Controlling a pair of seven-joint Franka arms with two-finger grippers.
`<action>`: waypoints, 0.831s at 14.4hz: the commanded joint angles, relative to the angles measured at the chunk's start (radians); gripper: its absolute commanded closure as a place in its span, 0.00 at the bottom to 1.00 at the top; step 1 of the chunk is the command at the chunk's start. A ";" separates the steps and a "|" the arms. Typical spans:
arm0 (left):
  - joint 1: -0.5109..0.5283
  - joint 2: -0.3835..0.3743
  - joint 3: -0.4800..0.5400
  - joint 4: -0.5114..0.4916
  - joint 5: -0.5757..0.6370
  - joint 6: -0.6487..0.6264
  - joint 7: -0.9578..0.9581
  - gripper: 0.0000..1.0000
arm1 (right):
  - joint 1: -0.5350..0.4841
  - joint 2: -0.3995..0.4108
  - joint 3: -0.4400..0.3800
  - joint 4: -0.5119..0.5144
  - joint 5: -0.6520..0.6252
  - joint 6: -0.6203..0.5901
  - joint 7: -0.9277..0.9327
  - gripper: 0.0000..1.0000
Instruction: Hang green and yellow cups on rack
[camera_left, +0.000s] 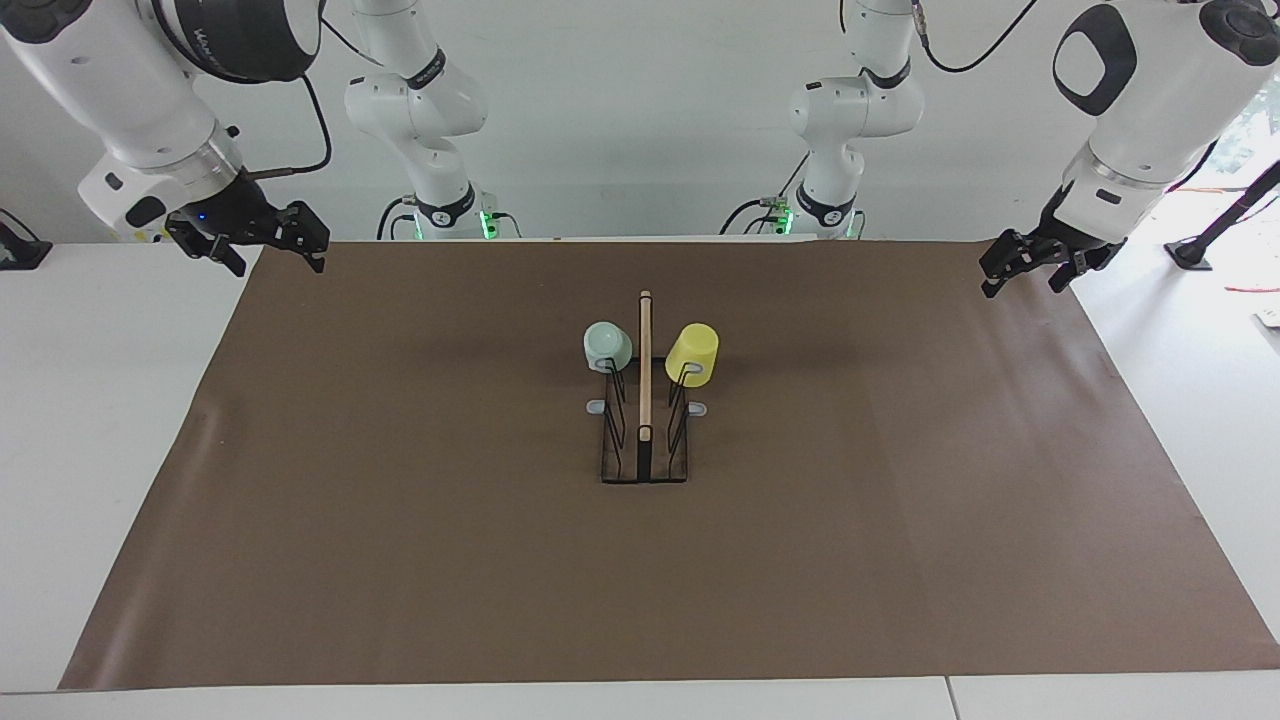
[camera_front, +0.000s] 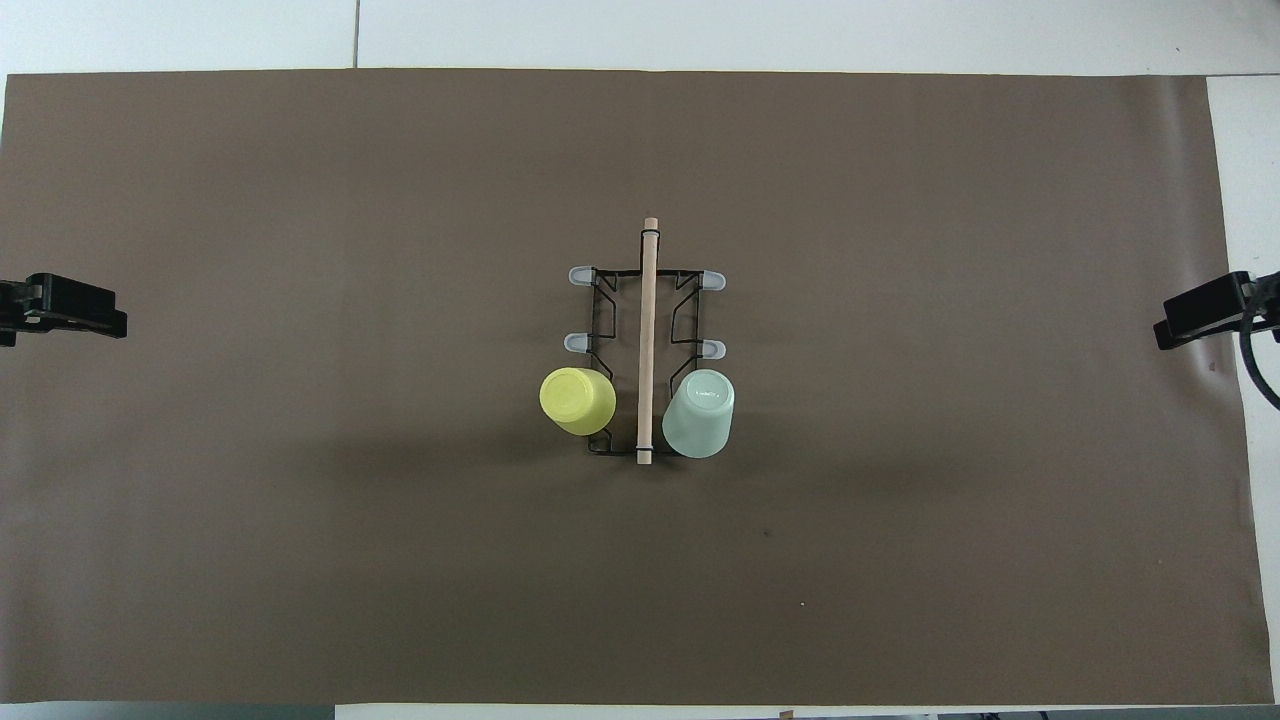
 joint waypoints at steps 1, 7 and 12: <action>0.001 -0.026 -0.003 -0.030 0.015 0.006 -0.008 0.00 | -0.012 -0.073 0.008 -0.081 -0.010 0.034 0.012 0.00; 0.001 -0.026 -0.003 -0.030 0.015 0.006 -0.008 0.00 | -0.028 -0.066 0.005 -0.075 -0.010 0.105 0.018 0.00; 0.001 -0.026 -0.003 -0.030 0.016 0.006 -0.008 0.00 | -0.028 -0.064 0.005 -0.069 -0.013 0.109 0.043 0.00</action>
